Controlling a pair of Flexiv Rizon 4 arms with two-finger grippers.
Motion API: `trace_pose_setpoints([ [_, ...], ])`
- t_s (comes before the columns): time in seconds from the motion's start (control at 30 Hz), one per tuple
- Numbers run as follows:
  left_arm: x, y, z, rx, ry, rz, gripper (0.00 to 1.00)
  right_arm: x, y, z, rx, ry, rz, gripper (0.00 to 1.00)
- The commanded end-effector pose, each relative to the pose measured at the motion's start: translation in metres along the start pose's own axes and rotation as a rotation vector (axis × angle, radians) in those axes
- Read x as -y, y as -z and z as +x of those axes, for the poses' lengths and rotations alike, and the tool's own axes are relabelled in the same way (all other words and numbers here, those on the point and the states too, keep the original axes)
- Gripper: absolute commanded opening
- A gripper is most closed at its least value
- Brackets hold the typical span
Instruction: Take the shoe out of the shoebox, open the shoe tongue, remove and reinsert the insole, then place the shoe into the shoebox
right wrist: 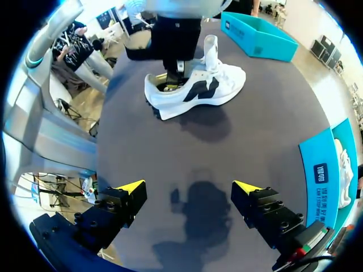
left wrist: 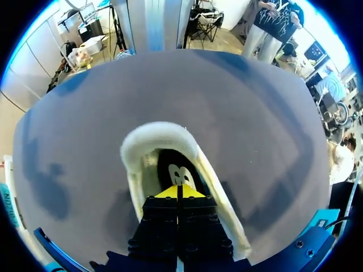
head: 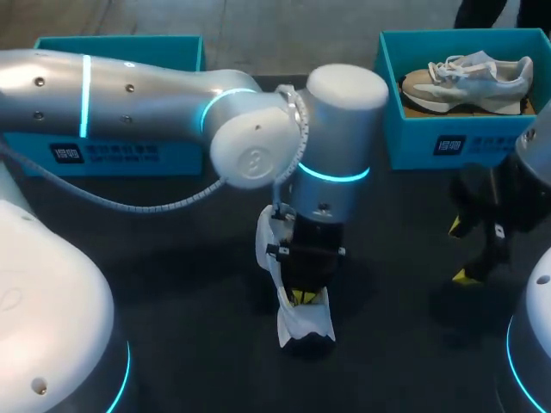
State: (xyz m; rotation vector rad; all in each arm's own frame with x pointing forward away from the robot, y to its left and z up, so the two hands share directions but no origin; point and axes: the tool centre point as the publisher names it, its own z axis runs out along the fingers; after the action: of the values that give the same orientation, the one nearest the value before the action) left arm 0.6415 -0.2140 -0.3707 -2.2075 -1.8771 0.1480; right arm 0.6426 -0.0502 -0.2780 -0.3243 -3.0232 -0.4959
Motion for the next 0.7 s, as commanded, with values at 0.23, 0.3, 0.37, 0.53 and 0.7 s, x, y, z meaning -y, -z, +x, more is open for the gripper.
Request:
trace_pose_setpoints([
  [0.23, 0.009, 0.016, 0.010, 0.097, 0.057, -0.052, 0.00, 0.000, 0.000, 0.002, 0.003, -0.001, 0.002, 1.00],
  [0.3, 0.008, 0.014, 0.007, 0.109, 0.076, -0.044, 0.00, 0.000, 0.000, 0.002, 0.003, -0.001, 0.002, 1.00],
  [0.37, 0.007, 0.010, 0.003, 0.119, 0.095, -0.046, 0.00, 0.000, 0.000, 0.002, 0.003, -0.001, 0.002, 1.00],
  [0.53, 0.004, 0.001, -0.008, 0.099, 0.129, -0.075, 0.00, 0.000, 0.000, 0.002, 0.003, -0.001, 0.002, 1.00],
  [0.7, -0.001, -0.009, -0.016, 0.063, 0.132, -0.039, 0.00, 0.000, 0.000, 0.002, 0.003, -0.001, 0.002, 1.00],
])
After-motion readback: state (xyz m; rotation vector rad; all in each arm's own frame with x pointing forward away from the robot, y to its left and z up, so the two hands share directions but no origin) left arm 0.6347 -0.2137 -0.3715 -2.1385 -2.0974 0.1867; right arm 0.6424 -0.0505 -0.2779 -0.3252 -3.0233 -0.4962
